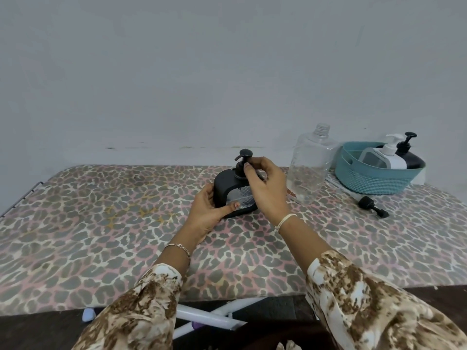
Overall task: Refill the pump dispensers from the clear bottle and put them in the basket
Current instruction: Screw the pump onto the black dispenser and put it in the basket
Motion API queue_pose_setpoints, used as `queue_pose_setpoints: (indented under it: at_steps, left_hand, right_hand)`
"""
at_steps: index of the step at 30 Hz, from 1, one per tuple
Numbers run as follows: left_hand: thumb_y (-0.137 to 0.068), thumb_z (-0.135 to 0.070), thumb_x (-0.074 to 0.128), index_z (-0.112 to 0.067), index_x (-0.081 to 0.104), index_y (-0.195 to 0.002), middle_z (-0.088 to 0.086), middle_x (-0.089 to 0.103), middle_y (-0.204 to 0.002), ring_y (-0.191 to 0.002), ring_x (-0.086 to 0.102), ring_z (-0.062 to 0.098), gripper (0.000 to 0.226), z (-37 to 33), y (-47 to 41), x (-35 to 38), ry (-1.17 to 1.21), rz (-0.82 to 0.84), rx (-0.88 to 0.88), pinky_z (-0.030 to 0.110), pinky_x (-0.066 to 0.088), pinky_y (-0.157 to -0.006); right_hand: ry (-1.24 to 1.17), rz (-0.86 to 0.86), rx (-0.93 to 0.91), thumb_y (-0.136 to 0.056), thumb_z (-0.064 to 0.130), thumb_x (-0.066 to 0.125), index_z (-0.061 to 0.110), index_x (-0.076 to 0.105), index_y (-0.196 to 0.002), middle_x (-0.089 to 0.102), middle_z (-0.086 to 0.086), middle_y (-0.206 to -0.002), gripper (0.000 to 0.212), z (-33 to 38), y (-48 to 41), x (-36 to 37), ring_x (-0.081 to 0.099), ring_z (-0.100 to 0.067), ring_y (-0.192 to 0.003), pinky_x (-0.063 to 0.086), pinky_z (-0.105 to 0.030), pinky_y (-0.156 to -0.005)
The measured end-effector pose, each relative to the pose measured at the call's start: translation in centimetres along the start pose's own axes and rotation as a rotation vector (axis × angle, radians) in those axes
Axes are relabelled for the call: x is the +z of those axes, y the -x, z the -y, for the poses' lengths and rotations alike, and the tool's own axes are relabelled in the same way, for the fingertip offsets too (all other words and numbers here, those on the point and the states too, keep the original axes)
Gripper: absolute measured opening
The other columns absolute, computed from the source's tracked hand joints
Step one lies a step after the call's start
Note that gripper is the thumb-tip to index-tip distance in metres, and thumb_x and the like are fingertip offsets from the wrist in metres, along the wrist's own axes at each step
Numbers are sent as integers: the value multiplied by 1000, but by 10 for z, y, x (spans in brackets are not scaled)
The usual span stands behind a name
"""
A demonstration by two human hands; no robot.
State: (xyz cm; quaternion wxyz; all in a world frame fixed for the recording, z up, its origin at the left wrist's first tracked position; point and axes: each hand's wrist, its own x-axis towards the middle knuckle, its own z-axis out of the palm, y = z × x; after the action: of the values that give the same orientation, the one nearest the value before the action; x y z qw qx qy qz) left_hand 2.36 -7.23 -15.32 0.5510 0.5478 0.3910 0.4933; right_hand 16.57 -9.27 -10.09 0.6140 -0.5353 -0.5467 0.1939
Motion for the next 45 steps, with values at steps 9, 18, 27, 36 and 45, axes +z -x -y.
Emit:
queue_pose_setpoints:
  at_steps: [9, 18, 27, 36, 45]
  left_hand:
    - [-68, -3, 84, -14, 57, -116, 9, 68, -115, -107, 66, 19, 56, 1, -1, -1, -6, -14, -7, 36, 55, -91]
    - [-68, -5, 84, -16, 58, -113, 9, 68, -114, -106, 66, 20, 53, 3, -3, -1, -1, -13, -12, 41, 54, -92]
    - [-69, -4, 84, -16, 58, -113, 7, 69, -113, -105, 67, 17, 53, 1, -1, 0, 6, -14, -13, 34, 55, -88]
    - [-70, -1, 83, -17, 57, -112, 9, 68, -113, -105, 66, 18, 52, 1, -1, 0, -2, -16, -9, 39, 54, -92]
    - [-69, 0, 83, -14, 58, -113, 9, 69, -112, -106, 67, 19, 53, 2, -2, -1, 8, -15, -15, 35, 55, -90]
  right_hand:
    - [274, -30, -52, -71, 45, 78, 27, 60, -82, 59, 12, -82, 28, 6, -16, 7, 59, -13, -84, 52, -38, -76]
    - [121, 57, 0, -92, 38, 59, 28, 58, -100, 66, 15, -98, 13, -1, 4, 5, 63, -4, -96, 50, -43, -90]
    - [299, 31, -32, -85, 50, 60, 39, 57, -105, 55, 26, -103, 23, 8, -6, 1, 49, -8, -113, 27, -37, -103]
    - [301, -73, 18, -76, 48, 72, 37, 59, -91, 65, 22, -87, 22, 10, -1, 6, 61, -7, -97, 38, -47, -97]
    - [113, 64, 65, -83, 46, 66, 47, 56, -109, 50, 31, -107, 28, 4, 1, 4, 48, -6, -117, 41, -41, -104]
